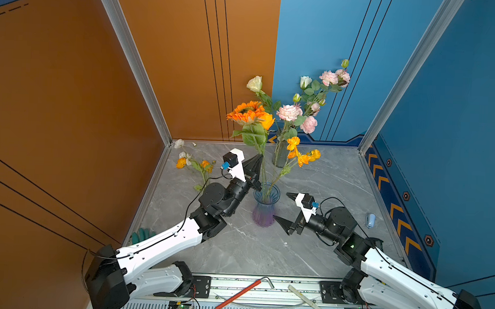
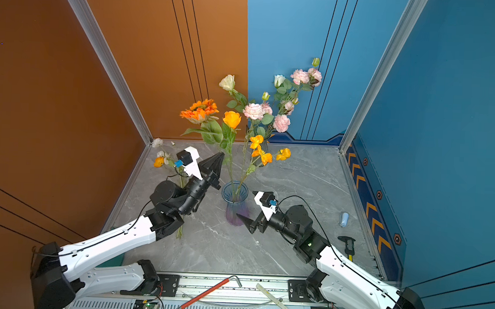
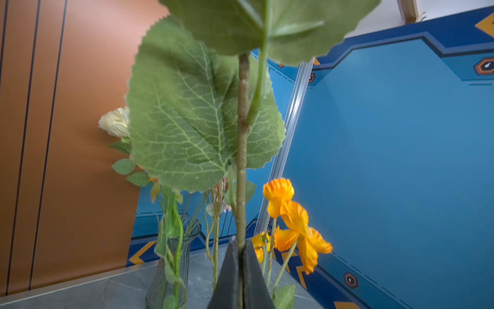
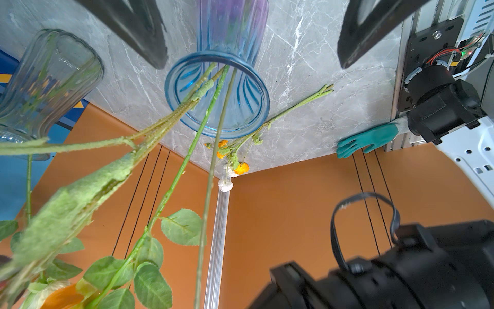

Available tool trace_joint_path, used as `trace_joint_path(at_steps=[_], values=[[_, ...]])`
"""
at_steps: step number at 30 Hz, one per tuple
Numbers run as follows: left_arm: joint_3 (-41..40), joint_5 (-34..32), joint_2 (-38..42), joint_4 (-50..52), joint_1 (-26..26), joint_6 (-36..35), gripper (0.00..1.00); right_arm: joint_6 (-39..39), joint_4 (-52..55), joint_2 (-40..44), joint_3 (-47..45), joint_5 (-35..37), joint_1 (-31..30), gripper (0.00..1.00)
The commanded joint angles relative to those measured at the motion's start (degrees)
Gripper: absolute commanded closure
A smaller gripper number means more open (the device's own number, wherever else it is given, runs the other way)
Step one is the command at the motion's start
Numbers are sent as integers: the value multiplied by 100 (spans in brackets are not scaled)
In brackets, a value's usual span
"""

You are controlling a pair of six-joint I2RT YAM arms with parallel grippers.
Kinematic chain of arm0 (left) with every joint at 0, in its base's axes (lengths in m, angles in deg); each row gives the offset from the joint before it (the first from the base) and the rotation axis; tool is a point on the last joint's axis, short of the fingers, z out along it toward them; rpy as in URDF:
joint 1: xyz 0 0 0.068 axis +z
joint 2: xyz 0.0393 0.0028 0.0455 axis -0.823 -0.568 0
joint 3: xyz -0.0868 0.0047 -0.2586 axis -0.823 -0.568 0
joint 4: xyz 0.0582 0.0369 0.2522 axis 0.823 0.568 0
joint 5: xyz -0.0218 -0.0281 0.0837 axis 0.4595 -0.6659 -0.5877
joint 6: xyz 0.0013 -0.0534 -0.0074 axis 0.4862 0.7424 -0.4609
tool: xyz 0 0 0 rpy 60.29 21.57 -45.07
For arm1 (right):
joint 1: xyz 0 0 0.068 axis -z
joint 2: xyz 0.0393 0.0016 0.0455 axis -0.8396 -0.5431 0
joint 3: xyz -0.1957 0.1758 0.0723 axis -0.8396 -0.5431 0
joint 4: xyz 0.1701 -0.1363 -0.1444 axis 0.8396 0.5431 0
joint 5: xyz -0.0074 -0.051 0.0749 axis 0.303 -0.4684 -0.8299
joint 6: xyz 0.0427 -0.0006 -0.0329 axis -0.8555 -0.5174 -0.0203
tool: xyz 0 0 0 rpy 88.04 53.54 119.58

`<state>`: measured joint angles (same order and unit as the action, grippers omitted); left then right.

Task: Arrange flowers in a vase
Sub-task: Place the flower in the vase.

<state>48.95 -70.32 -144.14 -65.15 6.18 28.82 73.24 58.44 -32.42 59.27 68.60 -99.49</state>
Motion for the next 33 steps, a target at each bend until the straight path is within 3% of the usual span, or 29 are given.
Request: trace_joint_path(at_steps=[1,7,14,16,21,24,28,31,33], values=[[-222,-164,-99,-571,-250,-42,100,-79,-150,15,-44,-65,7,0],[-774,-566,-280,-574,-552,-174,94,-61,-139,15,-42,-81,10,0],[-1209,-1028,73,-370,-535,-161,61,-35,-144,-13,-45,-56,-22,0],[-1104,-1099,410,226,-448,-195,54,-28,-142,-3,-48,-38,-20,0],[-619,-1318,1347,2573,4,-299,49,-28,-146,-20,-37,-72,-41,0],[-392,-1417,1617,4107,1038,258,48,117,-13,-53,18,-61,-139,0],[343,-170,822,6557,3462,1319,51,628,507,-188,252,237,-576,0],[663,901,-267,7064,4593,1471,56,936,652,-315,340,516,-885,0],[673,1269,-795,6867,4926,1618,60,958,658,-362,354,499,-911,0]])
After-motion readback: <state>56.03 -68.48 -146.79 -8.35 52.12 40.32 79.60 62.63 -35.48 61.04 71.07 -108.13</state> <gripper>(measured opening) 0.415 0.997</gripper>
